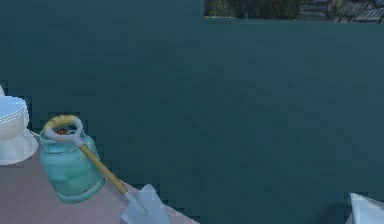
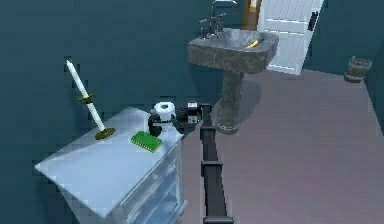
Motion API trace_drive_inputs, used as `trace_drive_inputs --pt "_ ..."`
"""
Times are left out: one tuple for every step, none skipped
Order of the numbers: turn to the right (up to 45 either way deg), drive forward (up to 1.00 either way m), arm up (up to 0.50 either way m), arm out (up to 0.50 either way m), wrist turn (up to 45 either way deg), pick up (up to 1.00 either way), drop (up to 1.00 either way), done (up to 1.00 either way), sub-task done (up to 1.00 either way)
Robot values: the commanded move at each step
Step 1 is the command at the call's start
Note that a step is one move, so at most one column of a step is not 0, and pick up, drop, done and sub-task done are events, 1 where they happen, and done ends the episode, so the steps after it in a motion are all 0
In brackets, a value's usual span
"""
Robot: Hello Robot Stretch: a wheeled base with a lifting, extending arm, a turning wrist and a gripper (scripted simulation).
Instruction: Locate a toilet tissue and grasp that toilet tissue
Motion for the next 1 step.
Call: trace_drive_inputs --pt "0.0 0.0 0.0 0.0 0.0 1.0 0.0 0.0 0.0"
